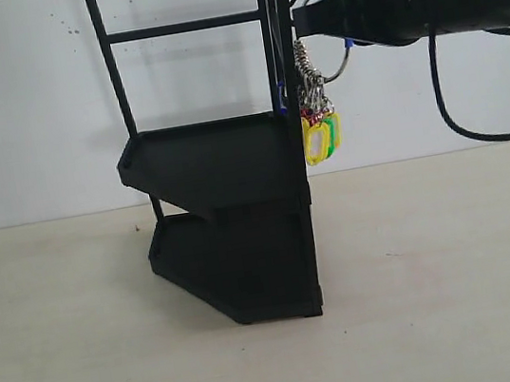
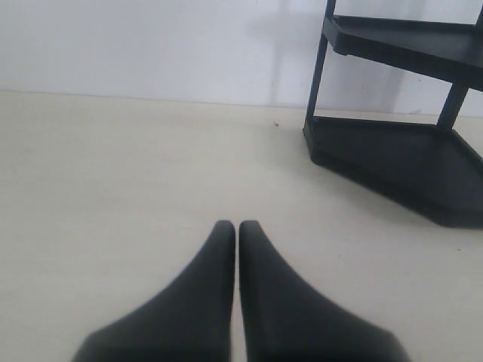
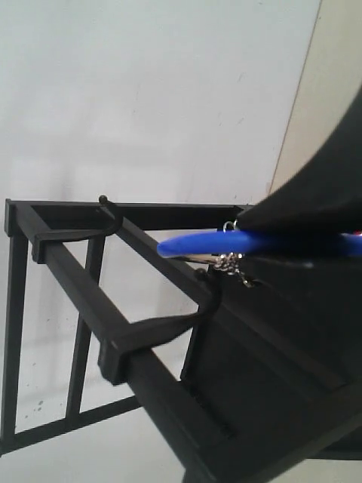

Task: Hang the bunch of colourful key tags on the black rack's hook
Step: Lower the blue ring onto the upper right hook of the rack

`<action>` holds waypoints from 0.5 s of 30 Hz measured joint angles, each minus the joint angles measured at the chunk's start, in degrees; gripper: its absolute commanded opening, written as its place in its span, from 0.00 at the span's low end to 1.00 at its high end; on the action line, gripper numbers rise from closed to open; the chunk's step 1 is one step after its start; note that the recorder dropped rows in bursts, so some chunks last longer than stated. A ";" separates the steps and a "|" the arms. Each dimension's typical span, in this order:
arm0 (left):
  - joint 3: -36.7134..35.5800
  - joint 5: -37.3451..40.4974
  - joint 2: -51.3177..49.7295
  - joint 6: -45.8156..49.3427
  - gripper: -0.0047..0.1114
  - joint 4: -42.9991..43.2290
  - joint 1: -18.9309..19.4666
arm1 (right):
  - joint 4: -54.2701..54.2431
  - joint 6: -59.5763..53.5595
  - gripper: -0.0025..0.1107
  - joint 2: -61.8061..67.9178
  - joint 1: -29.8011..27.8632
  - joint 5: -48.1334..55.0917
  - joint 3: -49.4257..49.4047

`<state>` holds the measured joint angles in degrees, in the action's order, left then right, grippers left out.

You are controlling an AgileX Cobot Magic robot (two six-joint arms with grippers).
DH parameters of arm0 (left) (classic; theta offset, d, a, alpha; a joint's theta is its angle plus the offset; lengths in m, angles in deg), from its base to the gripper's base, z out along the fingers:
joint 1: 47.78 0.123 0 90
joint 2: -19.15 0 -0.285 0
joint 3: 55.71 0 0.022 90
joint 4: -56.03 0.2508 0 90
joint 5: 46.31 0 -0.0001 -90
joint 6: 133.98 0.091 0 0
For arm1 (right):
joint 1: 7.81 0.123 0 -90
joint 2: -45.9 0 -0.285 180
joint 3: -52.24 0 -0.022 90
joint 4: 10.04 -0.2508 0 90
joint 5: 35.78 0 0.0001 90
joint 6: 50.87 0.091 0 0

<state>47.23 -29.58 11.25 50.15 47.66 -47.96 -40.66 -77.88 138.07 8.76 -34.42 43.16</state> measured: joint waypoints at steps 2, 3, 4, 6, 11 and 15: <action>0.00 0.00 0.00 0.00 0.08 0.00 0.00 | 0.00 0.00 0.02 0.00 0.00 0.00 0.00; 0.00 0.00 0.00 0.00 0.08 0.00 0.00 | 0.00 0.00 0.02 0.00 0.00 0.00 0.00; 0.00 0.00 0.00 0.00 0.08 0.00 0.00 | 0.00 0.00 0.02 0.00 0.00 0.00 0.00; 0.00 0.00 0.00 0.00 0.08 0.00 0.00 | 0.00 0.00 0.02 0.00 0.00 0.00 0.00; 0.00 0.00 0.00 0.00 0.08 0.00 0.00 | 0.00 -0.21 0.02 0.00 0.77 0.00 0.00; 0.00 0.00 0.00 0.00 0.08 0.00 0.00 | 0.00 -1.11 0.02 0.00 2.83 -0.25 0.00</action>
<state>47.23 -29.58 11.25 50.15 47.66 -47.96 -40.66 -78.99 138.07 11.59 -34.67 43.16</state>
